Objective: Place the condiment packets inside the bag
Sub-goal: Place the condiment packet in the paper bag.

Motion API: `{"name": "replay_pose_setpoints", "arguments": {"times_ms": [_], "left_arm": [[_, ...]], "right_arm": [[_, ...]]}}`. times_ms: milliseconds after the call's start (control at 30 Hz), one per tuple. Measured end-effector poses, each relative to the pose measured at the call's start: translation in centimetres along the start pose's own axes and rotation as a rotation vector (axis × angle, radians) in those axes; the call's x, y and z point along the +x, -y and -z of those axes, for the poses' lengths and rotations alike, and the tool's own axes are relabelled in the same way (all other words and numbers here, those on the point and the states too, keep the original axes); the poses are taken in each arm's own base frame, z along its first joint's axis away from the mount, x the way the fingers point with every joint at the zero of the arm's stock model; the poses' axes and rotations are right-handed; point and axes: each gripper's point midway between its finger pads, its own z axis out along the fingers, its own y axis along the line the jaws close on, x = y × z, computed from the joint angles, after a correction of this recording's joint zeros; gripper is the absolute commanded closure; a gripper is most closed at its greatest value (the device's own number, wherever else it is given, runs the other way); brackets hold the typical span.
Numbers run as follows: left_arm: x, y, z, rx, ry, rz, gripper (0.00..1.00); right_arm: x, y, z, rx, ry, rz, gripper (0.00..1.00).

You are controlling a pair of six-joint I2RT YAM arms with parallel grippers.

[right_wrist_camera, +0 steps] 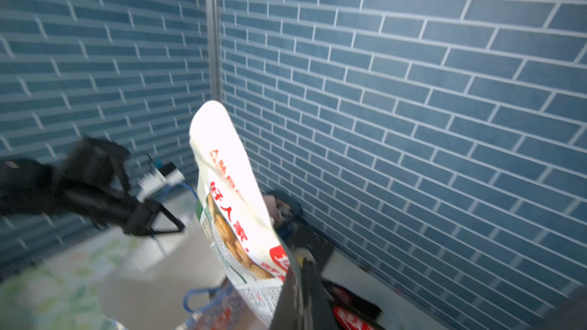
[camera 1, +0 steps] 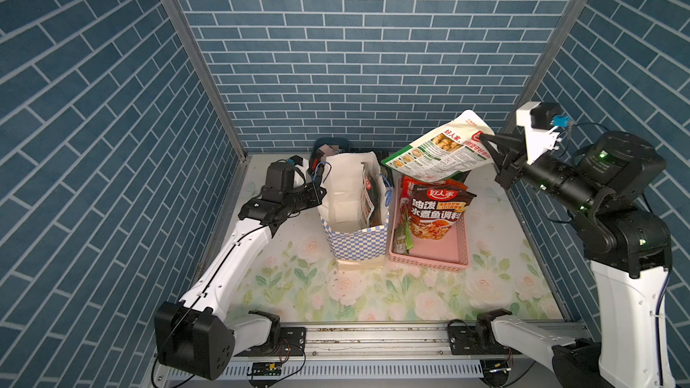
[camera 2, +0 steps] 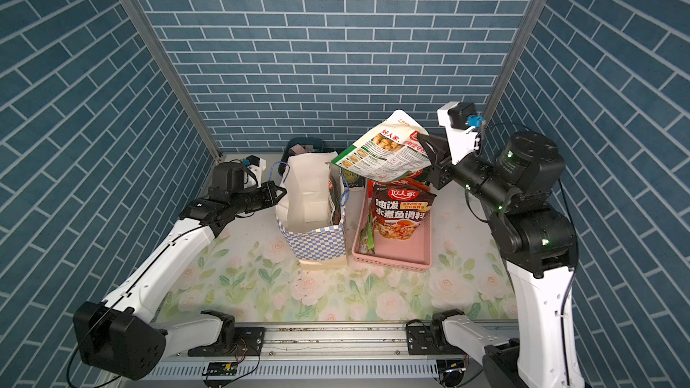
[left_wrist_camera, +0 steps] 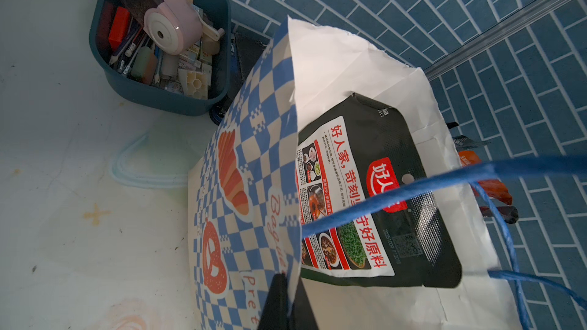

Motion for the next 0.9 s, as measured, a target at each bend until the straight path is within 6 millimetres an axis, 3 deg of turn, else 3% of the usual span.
{"name": "replay_pose_setpoints", "arguments": {"times_ms": [67,200,367,533,667,900], "left_arm": [[0.0,0.0,0.0,0.0,0.0,0.001,1.0],[0.0,-0.1,-0.1,0.001,0.002,0.004,1.0],[0.1,-0.1,-0.2,0.004,0.002,0.005,1.0],[0.1,0.0,-0.2,0.01,0.002,0.005,1.0],[0.1,0.1,-0.2,0.013,0.0,0.004,1.0],[0.1,0.1,-0.2,0.017,-0.001,0.004,1.0]], "right_arm": [[-1.7,-0.7,-1.0,-0.064,0.065,-0.097,1.0],[-2.9,-2.8,-4.4,-0.203,0.109,-0.262,1.0],[-0.4,-7.7,-10.5,-0.359,0.02,-0.393,1.0],[2.3,-10.9,-14.5,-0.423,-0.047,-0.419,1.0],[3.6,-11.9,-16.5,-0.436,-0.077,-0.427,1.0],[4.6,-11.1,-18.2,-0.367,-0.109,-0.437,1.0]]}}
